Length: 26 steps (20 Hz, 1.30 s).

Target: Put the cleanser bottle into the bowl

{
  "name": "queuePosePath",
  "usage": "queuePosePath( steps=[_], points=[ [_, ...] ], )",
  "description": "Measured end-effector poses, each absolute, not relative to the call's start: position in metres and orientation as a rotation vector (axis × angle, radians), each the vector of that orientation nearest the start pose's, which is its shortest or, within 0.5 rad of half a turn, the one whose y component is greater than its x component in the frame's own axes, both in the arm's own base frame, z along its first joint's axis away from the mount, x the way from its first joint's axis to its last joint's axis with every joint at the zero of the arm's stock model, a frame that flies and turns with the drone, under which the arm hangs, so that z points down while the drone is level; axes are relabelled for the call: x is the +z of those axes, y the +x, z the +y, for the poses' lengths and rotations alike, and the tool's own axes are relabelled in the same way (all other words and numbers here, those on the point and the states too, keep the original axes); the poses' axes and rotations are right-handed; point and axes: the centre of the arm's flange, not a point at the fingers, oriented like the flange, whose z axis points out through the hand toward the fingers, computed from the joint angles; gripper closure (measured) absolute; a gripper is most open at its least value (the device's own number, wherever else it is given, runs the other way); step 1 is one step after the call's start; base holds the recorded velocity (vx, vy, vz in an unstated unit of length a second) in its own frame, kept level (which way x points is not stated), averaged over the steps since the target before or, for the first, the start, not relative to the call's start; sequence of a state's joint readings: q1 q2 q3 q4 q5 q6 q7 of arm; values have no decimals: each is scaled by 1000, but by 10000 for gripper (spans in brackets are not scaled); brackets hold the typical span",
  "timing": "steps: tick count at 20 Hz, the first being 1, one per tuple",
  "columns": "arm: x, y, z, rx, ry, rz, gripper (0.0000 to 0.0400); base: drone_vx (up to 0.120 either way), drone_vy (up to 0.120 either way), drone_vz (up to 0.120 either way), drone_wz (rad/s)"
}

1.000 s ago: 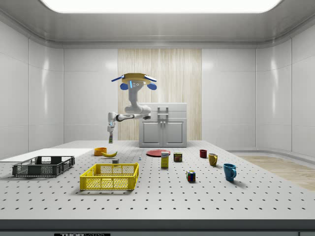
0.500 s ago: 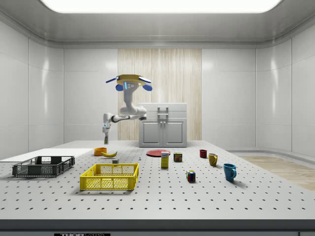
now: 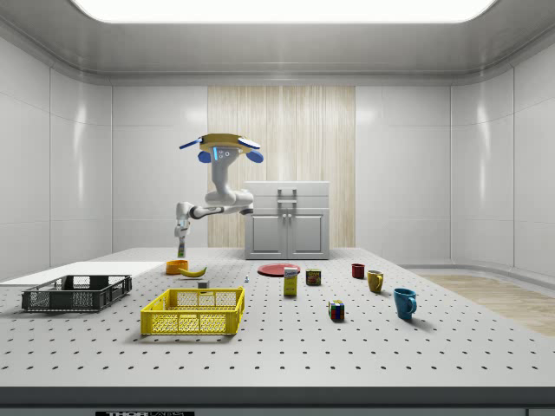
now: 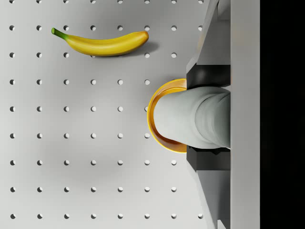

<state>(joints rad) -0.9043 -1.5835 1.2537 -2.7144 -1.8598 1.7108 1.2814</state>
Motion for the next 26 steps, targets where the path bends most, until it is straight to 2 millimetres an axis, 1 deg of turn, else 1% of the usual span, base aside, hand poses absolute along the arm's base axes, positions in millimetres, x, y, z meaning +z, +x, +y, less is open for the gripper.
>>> queuePosePath(
  steps=[5,7,11,15,23,26],
  points=[
    [539,313,146,786,-3,2,245,8,0,-120,0],
    [539,313,146,786,-3,2,245,100,0,0,0],
    [541,313,146,786,-4,2,245,0,0,0,0],
    [554,313,146,786,-4,2,245,0,0,0,0],
    [587,313,146,786,-4,3,245,0,0,0,0],
    [594,313,146,786,-2,1,126,0,0,0,0]
  ],
)
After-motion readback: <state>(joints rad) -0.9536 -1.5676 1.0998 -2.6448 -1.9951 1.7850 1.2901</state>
